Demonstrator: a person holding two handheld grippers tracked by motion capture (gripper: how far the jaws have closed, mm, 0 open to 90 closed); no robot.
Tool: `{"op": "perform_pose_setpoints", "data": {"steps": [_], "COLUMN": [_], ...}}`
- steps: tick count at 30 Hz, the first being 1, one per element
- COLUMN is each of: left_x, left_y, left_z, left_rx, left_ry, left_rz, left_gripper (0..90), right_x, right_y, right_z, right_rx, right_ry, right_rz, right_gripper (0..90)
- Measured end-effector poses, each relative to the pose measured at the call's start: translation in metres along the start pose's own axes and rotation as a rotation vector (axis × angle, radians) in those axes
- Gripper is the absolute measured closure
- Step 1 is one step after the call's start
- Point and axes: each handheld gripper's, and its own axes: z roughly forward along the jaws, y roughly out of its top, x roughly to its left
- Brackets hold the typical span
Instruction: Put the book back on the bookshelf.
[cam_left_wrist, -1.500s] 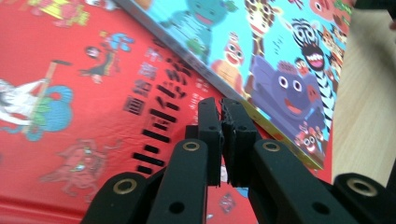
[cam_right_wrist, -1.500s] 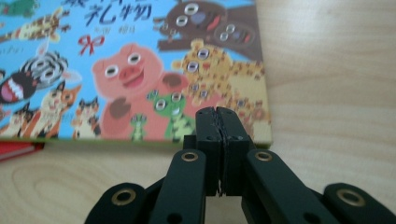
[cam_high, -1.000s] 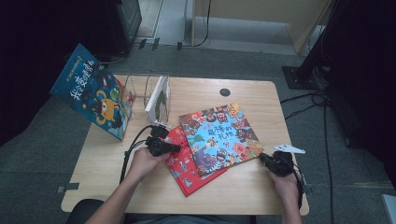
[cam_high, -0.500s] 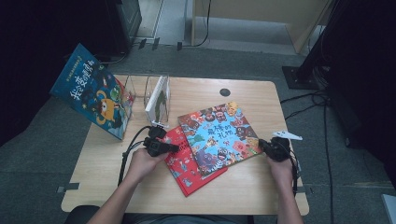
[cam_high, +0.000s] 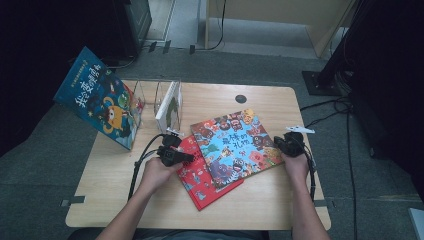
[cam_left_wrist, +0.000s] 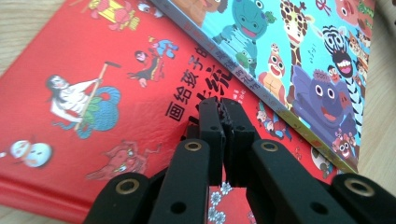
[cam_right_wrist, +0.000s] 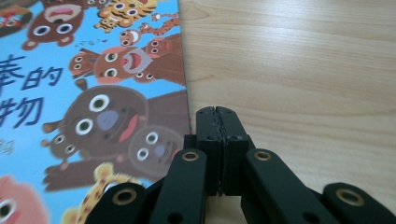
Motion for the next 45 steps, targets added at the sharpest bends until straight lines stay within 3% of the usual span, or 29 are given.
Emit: {"op": "perform_pose_setpoints", "data": {"steps": [9, 16, 23, 34, 45], "left_x": [-0.011, -0.015, -0.017, -0.019, -0.032], "left_y": [-0.001, -0.002, -0.006, -0.025, -0.049], "left_z": [0.013, 0.017, 0.015, 0.006, -0.001], "left_rx": [0.001, 0.003, 0.018, 0.032, 0.037], "left_ry": [-0.009, -0.015, -0.012, -0.032, -0.037], "left_rz": [0.000, 0.003, 0.015, 0.013, -0.001], "left_gripper": [88.8, 89.4, 90.0, 90.0, 90.0], "right_x": [0.005, 0.010, 0.014, 0.026, 0.038], "right_y": [0.018, 0.020, 0.020, 0.018, 0.013], "right_z": [0.019, 0.023, 0.022, 0.020, 0.014], "right_rx": [0.025, 0.033, 0.043, 0.066, 0.078], "right_ry": [0.000, 0.048, 0.052, 0.085, 0.097], "right_rz": [-0.034, -0.050, -0.057, -0.091, -0.130], "right_gripper": [90.0, 90.0, 90.0, 90.0, 90.0]}}
